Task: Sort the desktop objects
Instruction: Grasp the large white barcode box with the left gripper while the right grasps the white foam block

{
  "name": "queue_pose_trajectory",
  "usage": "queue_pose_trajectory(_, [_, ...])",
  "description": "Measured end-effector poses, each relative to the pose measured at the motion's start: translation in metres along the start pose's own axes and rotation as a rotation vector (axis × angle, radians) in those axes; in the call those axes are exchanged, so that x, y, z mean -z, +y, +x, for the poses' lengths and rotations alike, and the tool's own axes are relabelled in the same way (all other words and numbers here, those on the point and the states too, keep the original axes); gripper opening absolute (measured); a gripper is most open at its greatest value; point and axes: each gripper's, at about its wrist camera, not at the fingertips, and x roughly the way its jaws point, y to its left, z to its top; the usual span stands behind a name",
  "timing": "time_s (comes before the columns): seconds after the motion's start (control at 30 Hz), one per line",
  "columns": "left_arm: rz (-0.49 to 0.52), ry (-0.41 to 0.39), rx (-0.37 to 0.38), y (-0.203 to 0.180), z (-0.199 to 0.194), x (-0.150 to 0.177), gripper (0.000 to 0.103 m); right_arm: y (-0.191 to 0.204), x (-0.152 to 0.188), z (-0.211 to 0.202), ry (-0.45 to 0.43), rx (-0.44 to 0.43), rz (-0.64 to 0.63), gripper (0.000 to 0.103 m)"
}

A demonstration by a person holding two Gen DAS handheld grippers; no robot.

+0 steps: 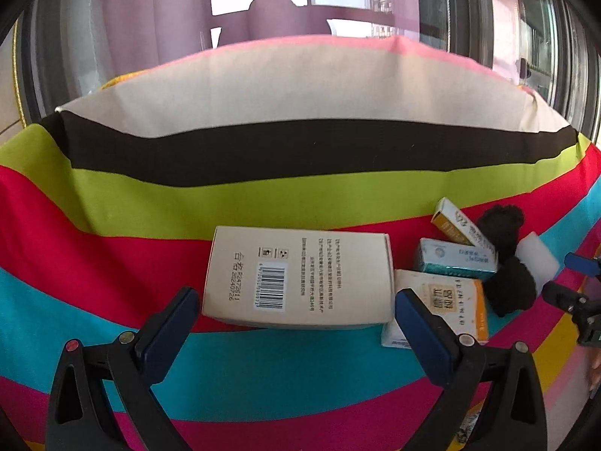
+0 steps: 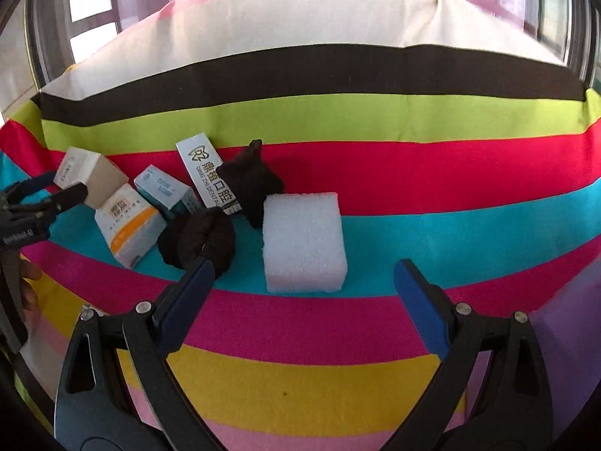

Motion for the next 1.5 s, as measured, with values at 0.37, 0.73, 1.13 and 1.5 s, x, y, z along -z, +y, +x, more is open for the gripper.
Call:
queue_pose_trajectory(0.37, [0.028,0.023,-0.009,-0.005,0.001,0.005,0.103,-0.006,-0.009,0.012,0.051,0.022,-0.005,0.073])
queue_pose_trajectory(0.73, [-0.031,0.043,-0.003,0.002,-0.015,0.015,0.099,-0.011,-0.008,0.006,0.054,0.000,-0.005,0.050])
queue_pose_trajectory(1.13, [-0.103,0.013,-0.027,-0.001,-0.076,0.038,0.099,-0.008,0.011,-0.061,-0.018,-0.085,0.007,0.050])
queue_pose_trajectory(1.5, [-0.106,-0.055,0.059,-0.045,-0.133,0.039,0.099,0.006,0.029,-0.131,-0.111,-0.165,-0.008,0.050])
